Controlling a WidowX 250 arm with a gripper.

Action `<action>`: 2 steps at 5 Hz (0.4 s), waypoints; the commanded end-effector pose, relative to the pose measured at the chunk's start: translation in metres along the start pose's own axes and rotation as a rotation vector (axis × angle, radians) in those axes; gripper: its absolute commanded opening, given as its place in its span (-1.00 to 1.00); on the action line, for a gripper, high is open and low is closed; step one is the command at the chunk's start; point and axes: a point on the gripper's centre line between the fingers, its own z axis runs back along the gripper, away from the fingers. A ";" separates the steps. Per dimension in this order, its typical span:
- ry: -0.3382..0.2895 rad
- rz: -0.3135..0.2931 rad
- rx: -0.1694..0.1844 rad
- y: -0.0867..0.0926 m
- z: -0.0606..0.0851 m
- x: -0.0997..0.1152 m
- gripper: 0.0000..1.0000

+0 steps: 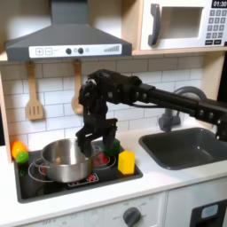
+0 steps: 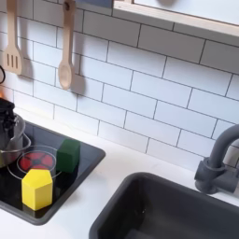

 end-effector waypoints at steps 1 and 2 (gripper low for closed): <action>0.005 -0.038 0.000 -0.016 -0.005 -0.008 1.00; 0.010 -0.065 0.004 -0.029 -0.008 -0.018 1.00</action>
